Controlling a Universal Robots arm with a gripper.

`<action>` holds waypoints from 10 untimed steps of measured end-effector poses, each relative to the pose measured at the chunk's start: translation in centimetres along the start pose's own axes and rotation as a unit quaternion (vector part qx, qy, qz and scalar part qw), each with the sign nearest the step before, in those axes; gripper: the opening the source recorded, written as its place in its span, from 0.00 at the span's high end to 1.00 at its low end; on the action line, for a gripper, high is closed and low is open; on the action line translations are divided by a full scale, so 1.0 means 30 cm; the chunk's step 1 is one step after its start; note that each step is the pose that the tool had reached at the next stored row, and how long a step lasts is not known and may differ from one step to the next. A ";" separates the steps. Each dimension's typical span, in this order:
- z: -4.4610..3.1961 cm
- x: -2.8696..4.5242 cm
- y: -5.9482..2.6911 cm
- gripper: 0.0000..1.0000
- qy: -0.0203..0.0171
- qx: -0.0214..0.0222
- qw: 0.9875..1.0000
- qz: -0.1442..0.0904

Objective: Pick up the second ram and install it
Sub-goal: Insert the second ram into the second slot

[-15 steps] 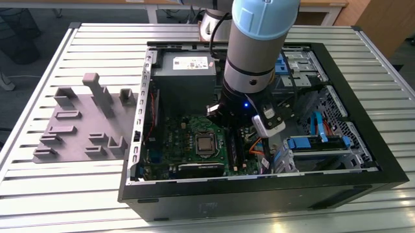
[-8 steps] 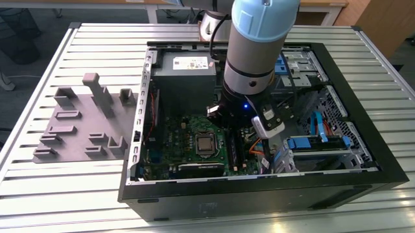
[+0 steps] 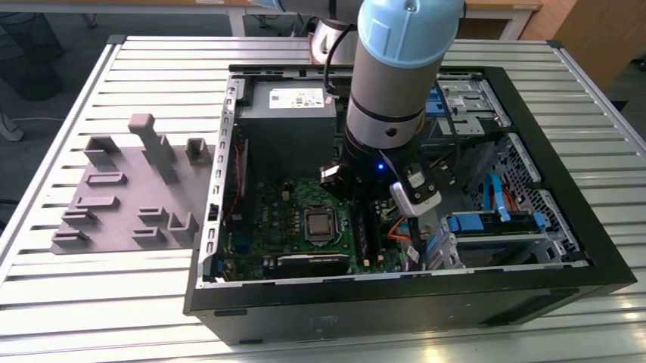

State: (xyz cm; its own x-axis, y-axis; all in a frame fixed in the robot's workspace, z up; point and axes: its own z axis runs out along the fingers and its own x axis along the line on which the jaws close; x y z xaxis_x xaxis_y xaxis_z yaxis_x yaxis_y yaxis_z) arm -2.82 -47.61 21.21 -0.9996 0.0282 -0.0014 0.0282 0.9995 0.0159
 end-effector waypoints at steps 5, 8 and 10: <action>0.002 0.000 0.000 0.86 0.000 0.000 1.000 0.000; 0.005 -0.001 0.000 0.86 0.000 0.000 1.000 0.000; 0.006 -0.001 0.000 0.86 0.000 0.000 1.000 0.000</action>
State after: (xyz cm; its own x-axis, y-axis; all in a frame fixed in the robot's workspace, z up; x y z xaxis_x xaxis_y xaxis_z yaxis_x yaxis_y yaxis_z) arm -2.78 -47.62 21.02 -0.9996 0.0283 -0.0012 0.0283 0.9995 0.0154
